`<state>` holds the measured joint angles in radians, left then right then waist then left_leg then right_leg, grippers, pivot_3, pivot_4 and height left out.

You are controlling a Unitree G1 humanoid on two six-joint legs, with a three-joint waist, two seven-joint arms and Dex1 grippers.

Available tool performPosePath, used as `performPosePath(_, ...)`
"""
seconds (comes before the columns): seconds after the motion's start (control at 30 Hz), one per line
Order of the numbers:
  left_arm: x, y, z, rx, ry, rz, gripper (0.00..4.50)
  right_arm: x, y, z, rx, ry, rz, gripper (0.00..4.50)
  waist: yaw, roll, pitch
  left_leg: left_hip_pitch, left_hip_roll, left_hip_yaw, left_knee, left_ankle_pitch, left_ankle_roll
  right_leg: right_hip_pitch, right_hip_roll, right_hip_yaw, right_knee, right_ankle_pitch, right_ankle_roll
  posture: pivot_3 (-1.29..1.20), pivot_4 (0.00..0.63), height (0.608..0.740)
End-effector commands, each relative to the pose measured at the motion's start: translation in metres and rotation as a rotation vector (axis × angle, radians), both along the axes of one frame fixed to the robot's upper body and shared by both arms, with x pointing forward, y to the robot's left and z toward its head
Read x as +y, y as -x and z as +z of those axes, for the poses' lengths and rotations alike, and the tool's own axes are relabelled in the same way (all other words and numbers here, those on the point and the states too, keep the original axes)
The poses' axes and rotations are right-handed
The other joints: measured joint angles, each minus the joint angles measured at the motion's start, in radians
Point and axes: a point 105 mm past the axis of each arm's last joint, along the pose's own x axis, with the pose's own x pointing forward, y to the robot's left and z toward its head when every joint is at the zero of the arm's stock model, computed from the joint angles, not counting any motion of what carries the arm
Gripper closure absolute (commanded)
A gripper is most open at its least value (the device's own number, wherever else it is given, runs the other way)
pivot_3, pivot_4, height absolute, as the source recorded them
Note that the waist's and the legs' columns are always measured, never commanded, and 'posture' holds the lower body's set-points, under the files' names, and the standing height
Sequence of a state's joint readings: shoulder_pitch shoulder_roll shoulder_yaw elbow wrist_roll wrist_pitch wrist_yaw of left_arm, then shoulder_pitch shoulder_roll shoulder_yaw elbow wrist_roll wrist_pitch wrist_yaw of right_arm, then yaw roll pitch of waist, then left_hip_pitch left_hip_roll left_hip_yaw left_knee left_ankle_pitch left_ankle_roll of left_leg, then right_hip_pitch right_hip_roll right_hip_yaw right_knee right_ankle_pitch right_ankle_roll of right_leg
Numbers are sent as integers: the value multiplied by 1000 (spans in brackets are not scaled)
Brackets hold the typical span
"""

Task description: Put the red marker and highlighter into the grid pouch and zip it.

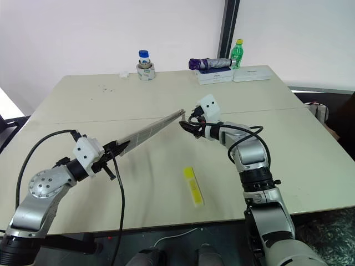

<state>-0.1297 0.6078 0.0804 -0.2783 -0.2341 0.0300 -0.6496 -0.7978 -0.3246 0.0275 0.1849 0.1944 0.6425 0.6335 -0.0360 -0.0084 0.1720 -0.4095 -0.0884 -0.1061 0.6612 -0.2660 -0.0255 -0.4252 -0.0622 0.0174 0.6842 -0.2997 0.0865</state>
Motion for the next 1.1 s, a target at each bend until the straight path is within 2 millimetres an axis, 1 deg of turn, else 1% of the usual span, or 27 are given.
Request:
performPosePath(0.03, -6, 6, 13, -64, -8, -29, 4500, 6, 2, 23, -68, -42, 32, 2552, -1, 0, 0, 0, 0, 0, 0, 0, 0, 0, 0, 0, 0, 0, 0, 0, 150, 740)
performPosePath(0.13, -6, 6, 12, -63, -10, -28, 4500, 8, 3, 24, -70, -43, 40, 4115, -1, 0, 0, 0, 0, 0, 0, 0, 0, 0, 0, 0, 0, 0, 0, 0, 150, 740)
performPosePath(0.17, -7, 6, 11, -62, -10, -29, 4500, 9, 4, 24, -70, -44, 44, 4489, -1, 0, 0, 0, 0, 0, 0, 0, 0, 0, 0, 0, 0, 0, 0, 0, 150, 740)
performPosePath(0.37, -12, 4, 5, -62, -20, -16, 4500, 22, 15, 24, -73, -33, 93, 4489, -1, 0, 0, 0, 0, 0, 0, 0, 0, 0, 0, 0, 0, 0, 0, 0, 150, 740)
performPosePath(0.5, -15, 0, 1, -62, -21, 5, 4500, 39, 31, 23, -81, -4, 181, 4489, -1, 0, 0, 0, 0, 0, 0, 0, 0, 0, 0, 0, 0, 0, 0, 0, 150, 740)
performPosePath(0.6, -22, -4, -1, -70, -8, 23, 4500, 55, 48, 20, -91, 39, 279, 4489, 2, 0, 0, 0, 0, 0, 0, 0, 0, 0, 0, 0, 0, 0, 0, 0, 150, 740)
performPosePath(0.83, -32, -8, -2, -77, 13, 28, 4500, 73, 70, 13, -91, 84, 385, 4489, 4, 0, 0, 0, 0, 0, 0, 0, 0, 0, 0, 0, 0, 0, 0, 0, 150, 740)
performPosePath(0.9, -35, -10, -2, -78, 23, 29, 4500, 81, 81, 14, -90, 76, 436, 4489, 5, 0, 0, 0, 0, 0, 0, 0, 0, 0, 0, 0, 0, 0, 0, 0, 150, 740)
performPosePath(0.97, -38, -12, -2, -77, 32, 32, 4500, 94, 105, 16, -93, 68, 564, 4489, 9, 0, 0, 0, 0, 0, 0, 0, 0, 0, 0, 0, 0, 0, 0, 0, 150, 740)
performPosePath(1.0, -39, -12, -2, -77, 35, 32, 4500, 97, 113, 16, -92, 70, 602, 4489, 13, 0, 0, 0, 0, 0, 0, 0, 0, 0, 0, 0, 0, 0, 0, 0, 150, 740)
performPosePath(1.03, -41, -12, -3, -76, 39, 30, 4500, 100, 119, 15, -89, 72, 626, 4489, 15, 0, 0, 0, 0, 0, 0, 0, 0, 0, 0, 0, 0, 0, 0, 0, 150, 740)
performPosePath(1.1, -45, -12, -3, -76, 42, 24, 4500, 102, 123, 14, -83, 73, 638, 4489, 20, 0, 0, 0, 0, 0, 1, 0, 0, 0, 0, 0, 0, 0, 0, 0, 150, 740)
